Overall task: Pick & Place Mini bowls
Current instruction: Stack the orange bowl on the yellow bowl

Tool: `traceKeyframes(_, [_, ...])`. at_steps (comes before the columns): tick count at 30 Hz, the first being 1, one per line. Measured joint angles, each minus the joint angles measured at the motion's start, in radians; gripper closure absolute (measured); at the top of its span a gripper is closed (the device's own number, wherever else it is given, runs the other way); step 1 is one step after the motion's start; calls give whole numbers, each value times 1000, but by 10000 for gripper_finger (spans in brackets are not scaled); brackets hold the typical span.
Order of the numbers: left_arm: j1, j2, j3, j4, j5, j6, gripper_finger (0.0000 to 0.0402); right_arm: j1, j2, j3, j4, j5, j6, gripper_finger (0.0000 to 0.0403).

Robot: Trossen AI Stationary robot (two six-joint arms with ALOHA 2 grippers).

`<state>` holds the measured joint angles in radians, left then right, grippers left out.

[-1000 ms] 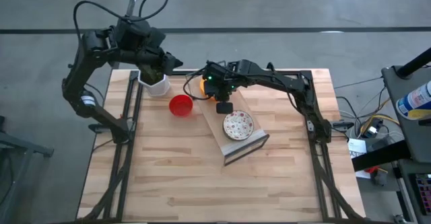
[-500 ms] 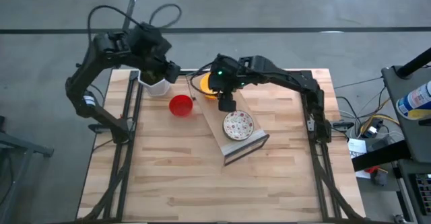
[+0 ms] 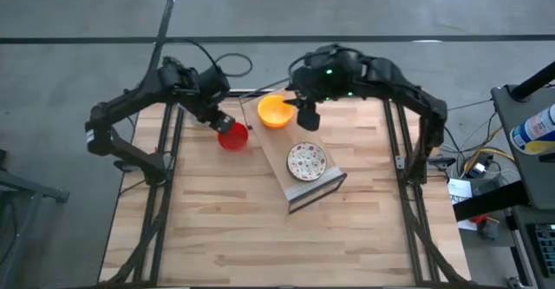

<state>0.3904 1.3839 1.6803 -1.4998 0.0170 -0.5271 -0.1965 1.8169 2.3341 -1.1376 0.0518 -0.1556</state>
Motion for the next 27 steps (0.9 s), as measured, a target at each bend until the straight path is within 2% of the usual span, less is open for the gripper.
traceKeyframes(4, [-1,-35,-161,72,-1,20,291,0,-33,0,47,1,5,246])
traceKeyframes(13, [-11,-77,-483,295,29,232,291,0,-57,0,72,3,37,253])
traceKeyframes(22, [-16,-66,-647,469,47,402,291,0,-49,0,70,3,45,264])
traceKeyframes(27, [-16,-64,-690,576,51,431,291,0,-49,-2,72,3,52,266])
